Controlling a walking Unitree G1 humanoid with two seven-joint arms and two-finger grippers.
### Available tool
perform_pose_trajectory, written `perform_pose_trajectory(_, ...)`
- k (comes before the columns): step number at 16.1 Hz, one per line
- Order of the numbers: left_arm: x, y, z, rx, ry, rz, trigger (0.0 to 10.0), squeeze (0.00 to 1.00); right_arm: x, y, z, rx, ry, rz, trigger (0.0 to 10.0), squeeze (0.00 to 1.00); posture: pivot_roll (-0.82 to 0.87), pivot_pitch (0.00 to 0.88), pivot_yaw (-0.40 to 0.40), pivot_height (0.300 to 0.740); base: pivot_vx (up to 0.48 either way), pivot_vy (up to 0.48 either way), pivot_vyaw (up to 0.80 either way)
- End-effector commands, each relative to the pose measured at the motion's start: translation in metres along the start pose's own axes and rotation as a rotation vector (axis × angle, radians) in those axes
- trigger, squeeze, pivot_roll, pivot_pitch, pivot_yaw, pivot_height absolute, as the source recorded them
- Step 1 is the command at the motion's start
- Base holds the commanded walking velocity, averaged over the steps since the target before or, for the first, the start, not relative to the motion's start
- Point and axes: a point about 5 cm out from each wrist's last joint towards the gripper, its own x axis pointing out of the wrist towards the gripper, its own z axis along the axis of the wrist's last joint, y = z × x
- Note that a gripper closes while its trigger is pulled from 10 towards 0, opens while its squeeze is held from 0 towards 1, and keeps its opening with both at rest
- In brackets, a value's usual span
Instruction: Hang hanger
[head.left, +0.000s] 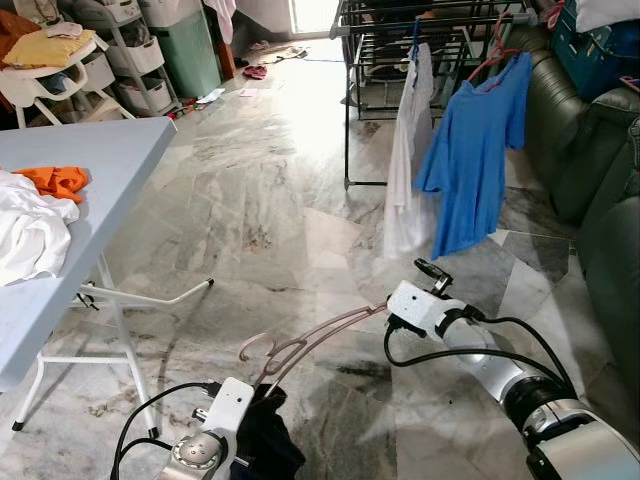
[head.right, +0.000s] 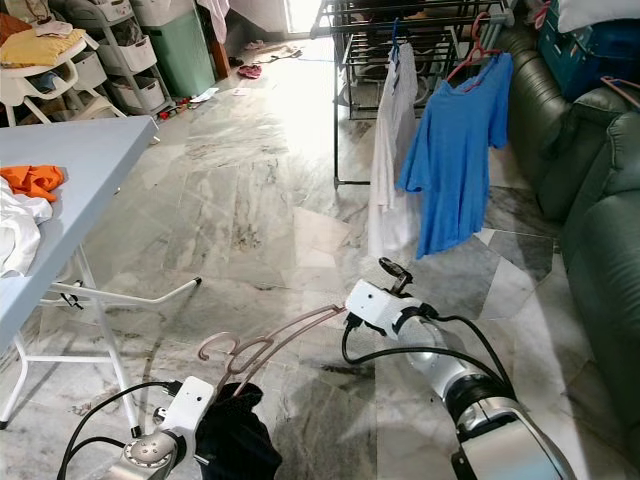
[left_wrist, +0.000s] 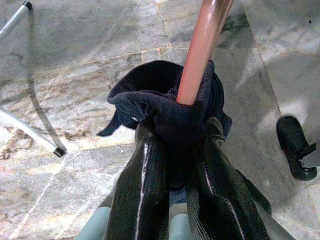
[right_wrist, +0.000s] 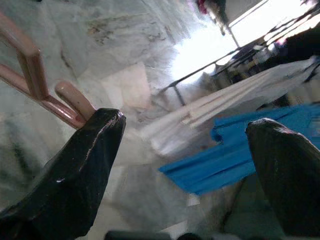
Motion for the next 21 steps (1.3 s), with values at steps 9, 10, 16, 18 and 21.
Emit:
perform_pose_trajectory(9,0.008,-0.013,0.047,0.043,-0.185,-0.072,10.0,0.00,0.006,0.053,0.039,-0.023,-0.128,0.147,0.0,0.00,-0.17,0.000,0.131,0.740,0.000,0.000,0.00)
perform_pose_trajectory(10,0.008,-0.011,0.046,0.043,-0.182,-0.069,10.0,0.00,0.006,0.052,0.036,-0.012,-0.116,0.141,0.0,0.00,-0.17,0.000,0.132,0.740,0.000,0.000,0.00)
perform_pose_trajectory(16,0.006,-0.007,0.042,0.052,-0.174,-0.064,10.0,0.00,0.005,0.034,0.023,0.146,-0.060,0.125,10.0,0.99,-0.17,0.000,0.136,0.740,0.000,0.000,0.00)
perform_pose_trajectory(18,0.006,-0.004,0.044,0.060,-0.188,-0.065,10.0,0.00,0.006,0.032,0.023,0.228,-0.059,0.165,10.0,1.00,-0.17,0.000,0.137,0.740,0.000,0.000,0.00)
perform_pose_trajectory(21,0.003,0.003,0.042,0.073,-0.196,-0.075,10.0,0.00,0.006,0.026,0.019,0.383,-0.046,0.215,10.0,1.00,-0.17,0.000,0.138,0.740,0.000,0.000,0.00)
